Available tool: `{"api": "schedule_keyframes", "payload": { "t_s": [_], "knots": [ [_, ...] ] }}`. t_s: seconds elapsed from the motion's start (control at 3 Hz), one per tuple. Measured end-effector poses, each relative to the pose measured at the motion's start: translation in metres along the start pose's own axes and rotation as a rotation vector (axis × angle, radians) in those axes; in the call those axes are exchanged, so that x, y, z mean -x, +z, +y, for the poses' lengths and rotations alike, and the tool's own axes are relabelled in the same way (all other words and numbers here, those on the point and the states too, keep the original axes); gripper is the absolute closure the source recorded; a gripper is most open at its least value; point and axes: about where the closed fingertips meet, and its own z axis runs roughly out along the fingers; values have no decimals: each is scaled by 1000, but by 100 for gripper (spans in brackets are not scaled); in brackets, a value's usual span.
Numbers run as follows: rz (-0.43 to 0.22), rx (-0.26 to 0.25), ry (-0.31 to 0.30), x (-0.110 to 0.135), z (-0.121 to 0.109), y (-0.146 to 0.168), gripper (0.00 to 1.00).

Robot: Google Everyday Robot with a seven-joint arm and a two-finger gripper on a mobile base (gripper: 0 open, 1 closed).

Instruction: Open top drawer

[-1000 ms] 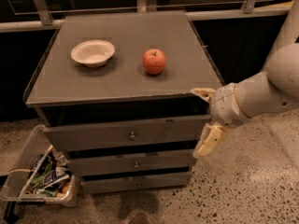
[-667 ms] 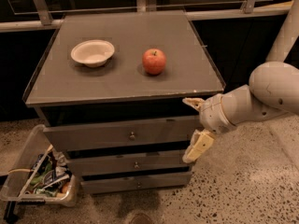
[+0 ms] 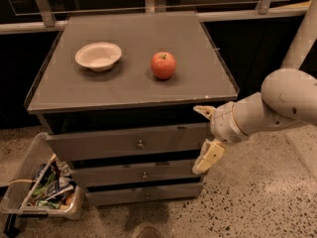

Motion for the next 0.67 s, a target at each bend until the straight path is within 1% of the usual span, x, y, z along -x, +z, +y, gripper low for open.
{"api": "schedule_keyframes", "payload": {
  "t_s": [0.33, 0.67],
  "knots": [
    [14, -15, 18, -11, -2, 14, 0],
    [-12, -38, 29, -20, -10, 34, 0]
  ]
}}
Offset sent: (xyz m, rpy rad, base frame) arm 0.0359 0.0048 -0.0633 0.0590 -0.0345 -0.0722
